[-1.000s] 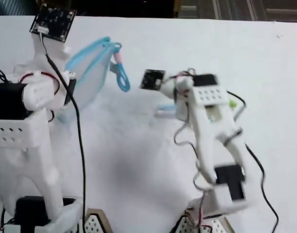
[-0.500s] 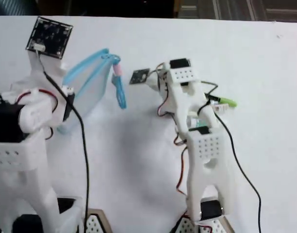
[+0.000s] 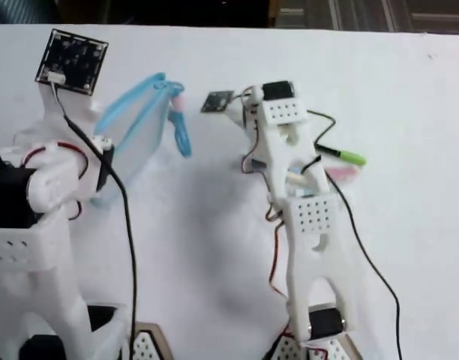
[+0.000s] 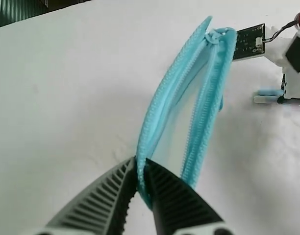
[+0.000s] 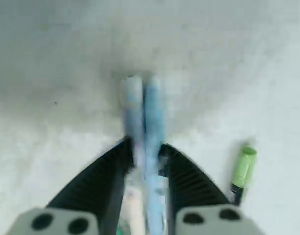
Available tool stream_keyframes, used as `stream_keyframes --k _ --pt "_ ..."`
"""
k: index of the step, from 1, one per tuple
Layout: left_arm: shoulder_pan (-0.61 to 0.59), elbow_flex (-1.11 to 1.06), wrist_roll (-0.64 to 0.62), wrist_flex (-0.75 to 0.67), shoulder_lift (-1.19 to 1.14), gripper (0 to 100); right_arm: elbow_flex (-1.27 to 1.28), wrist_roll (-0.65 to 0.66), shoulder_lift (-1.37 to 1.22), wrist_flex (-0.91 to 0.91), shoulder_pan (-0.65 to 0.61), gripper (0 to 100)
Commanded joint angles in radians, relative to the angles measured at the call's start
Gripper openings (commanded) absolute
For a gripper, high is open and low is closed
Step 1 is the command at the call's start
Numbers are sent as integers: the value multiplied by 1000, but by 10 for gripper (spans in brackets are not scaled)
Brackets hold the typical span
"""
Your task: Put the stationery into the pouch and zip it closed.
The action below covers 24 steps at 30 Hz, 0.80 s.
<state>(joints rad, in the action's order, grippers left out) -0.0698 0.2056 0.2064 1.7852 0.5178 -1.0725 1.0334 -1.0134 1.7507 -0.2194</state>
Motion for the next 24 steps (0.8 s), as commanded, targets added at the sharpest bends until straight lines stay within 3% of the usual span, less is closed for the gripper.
stream_keyframes --k 1,9,12,16,20,24 --pt "1 6 -8 0 27 21 -35 -74 140 21 1 17" --pt "1 6 -8 0 27 21 -35 -322 374 18 8 17" --pt "1 6 -9 0 27 21 -8 -270 381 18 8 20" --pt "1 6 -29 0 27 21 133 -83 312 18 7 80" --pt "1 5 -35 0 27 21 192 -118 216 -8 -1 245" --pt "2 5 -35 0 27 21 192 -107 110 -10 -31 267"
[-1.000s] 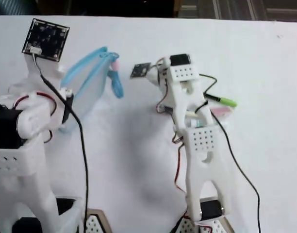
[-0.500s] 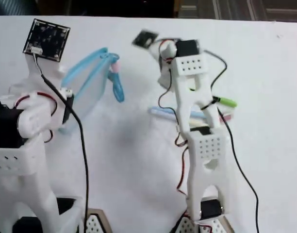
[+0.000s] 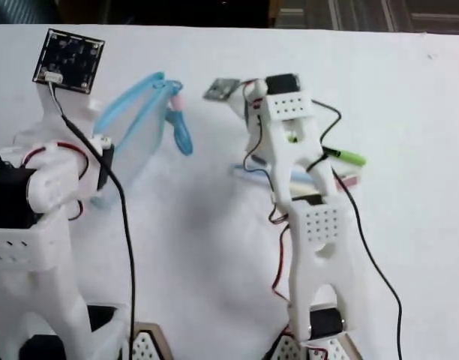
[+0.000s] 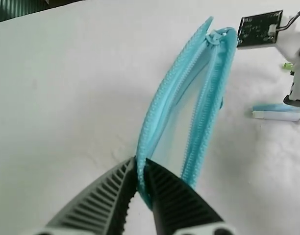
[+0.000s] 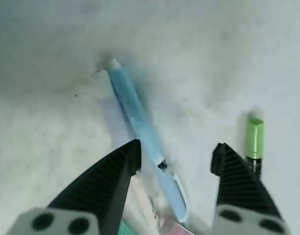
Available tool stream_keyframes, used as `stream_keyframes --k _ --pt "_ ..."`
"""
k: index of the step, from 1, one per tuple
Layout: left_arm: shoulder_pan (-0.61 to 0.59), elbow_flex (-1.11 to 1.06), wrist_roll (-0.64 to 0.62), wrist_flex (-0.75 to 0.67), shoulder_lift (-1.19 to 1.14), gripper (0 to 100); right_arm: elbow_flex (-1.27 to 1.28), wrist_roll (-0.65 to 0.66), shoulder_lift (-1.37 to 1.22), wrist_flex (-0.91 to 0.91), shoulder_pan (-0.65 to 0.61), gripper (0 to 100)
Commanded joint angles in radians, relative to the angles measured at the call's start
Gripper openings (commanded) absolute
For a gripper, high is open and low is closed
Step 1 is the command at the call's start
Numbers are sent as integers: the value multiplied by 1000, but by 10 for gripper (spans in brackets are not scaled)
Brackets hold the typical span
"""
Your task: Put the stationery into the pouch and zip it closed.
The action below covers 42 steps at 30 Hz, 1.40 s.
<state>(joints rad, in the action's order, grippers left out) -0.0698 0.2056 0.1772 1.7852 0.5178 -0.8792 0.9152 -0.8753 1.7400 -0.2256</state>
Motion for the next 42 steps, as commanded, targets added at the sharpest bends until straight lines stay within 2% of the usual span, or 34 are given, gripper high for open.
stream_keyframes --k 1,7,13,15,19,29,32,36,42 --pt "2 5 -6 0 27 21 0 23 -54 1 -35 265" --pt "1 -58 -6 0 28 21 -5 103 -143 -1 -99 221" --pt "1 -68 -6 0 28 21 -6 129 -194 -28 -90 9" --pt "1 -66 -6 0 28 21 -8 107 -191 -41 -70 33" --pt "1 -64 -6 0 28 21 -123 -54 -148 -35 -44 19" --pt "1 -64 -8 0 28 21 -629 -381 64 21 -38 17" --pt "1 -64 -8 0 28 21 -802 -597 127 4 -39 17" --pt "1 -66 -8 0 28 21 -772 -939 311 -73 -42 17" --pt "1 -68 -8 0 28 21 -781 -1255 496 -185 -179 17"
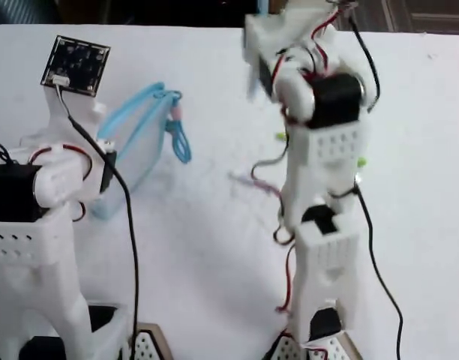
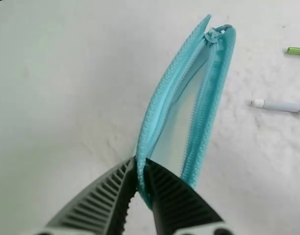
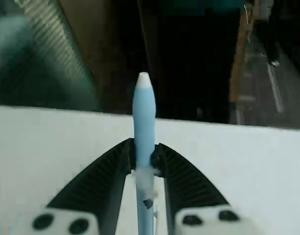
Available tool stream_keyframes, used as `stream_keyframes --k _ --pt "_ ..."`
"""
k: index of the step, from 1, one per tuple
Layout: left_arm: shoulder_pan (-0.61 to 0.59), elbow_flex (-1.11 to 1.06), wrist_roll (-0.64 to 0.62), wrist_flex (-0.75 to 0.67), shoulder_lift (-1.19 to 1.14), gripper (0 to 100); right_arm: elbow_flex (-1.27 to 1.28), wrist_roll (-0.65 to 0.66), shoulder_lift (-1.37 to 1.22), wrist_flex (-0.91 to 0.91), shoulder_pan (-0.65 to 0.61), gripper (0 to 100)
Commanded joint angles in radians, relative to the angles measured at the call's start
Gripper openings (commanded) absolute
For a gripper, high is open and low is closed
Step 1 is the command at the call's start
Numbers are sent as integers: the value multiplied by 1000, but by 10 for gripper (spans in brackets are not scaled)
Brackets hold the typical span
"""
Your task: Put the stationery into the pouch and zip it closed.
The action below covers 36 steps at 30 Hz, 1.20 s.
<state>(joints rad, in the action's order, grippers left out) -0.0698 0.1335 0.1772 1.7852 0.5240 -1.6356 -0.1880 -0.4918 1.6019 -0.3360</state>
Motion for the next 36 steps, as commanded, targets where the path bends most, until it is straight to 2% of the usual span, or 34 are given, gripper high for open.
stream_keyframes --k 1,3,10,14,27,31,36 --pt "1 5 -8 0 22 21 -25 -198 130 -51 -97 17" --pt "1 3 -8 0 22 21 -25 -264 153 -54 -154 17" --pt "1 3 -8 0 22 21 -25 -275 147 -36 -257 17" --pt "1 2 -44 0 22 22 -26 -330 145 -45 -311 17" --pt "1 2 -49 2 22 22 -26 -328 -84 -73 -311 17" --pt "1 2 -49 2 22 22 -28 -216 -111 -47 -325 17" --pt "1 2 -49 2 22 22 -32 -201 -74 -1 -363 18"
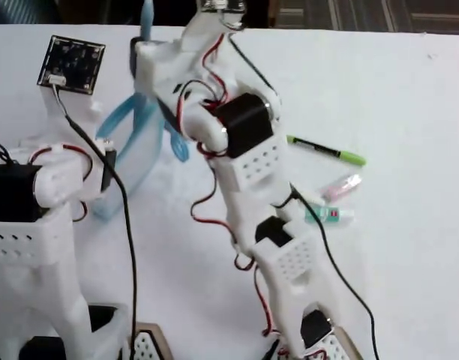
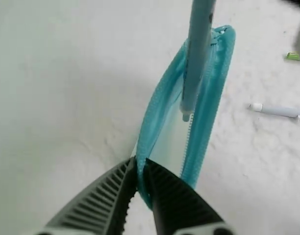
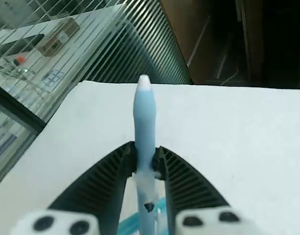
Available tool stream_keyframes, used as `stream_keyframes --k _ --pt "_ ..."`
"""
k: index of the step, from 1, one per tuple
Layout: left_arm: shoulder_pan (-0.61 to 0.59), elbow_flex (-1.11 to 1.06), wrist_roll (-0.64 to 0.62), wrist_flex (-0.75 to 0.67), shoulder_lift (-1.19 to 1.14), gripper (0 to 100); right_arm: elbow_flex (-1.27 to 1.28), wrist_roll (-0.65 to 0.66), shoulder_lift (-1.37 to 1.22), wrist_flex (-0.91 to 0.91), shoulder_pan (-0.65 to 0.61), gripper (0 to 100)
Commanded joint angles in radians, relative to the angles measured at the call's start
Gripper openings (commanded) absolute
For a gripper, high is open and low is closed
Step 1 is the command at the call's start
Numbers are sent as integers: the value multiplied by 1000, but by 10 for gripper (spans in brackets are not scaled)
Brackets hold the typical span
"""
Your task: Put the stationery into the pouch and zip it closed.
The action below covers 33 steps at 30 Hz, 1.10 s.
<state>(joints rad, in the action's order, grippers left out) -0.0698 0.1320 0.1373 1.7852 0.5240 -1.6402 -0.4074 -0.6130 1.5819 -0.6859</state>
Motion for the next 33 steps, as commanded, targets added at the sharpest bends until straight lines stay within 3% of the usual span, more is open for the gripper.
stream_keyframes --k 1,6,15,23,28,33 --pt "1 3 -9 2 22 22 -28 18 56 35 -15 18" --pt "1 3 -9 2 22 22 -26 18 87 90 -19 48" --pt "1 3 -11 2 22 22 -26 17 137 90 -19 338" --pt "1 3 -29 2 22 22 -28 28 197 87 28 335" --pt "1 3 -29 2 22 22 -25 307 209 180 159 232" --pt "1 3 -29 2 22 22 95 628 185 193 351 253"
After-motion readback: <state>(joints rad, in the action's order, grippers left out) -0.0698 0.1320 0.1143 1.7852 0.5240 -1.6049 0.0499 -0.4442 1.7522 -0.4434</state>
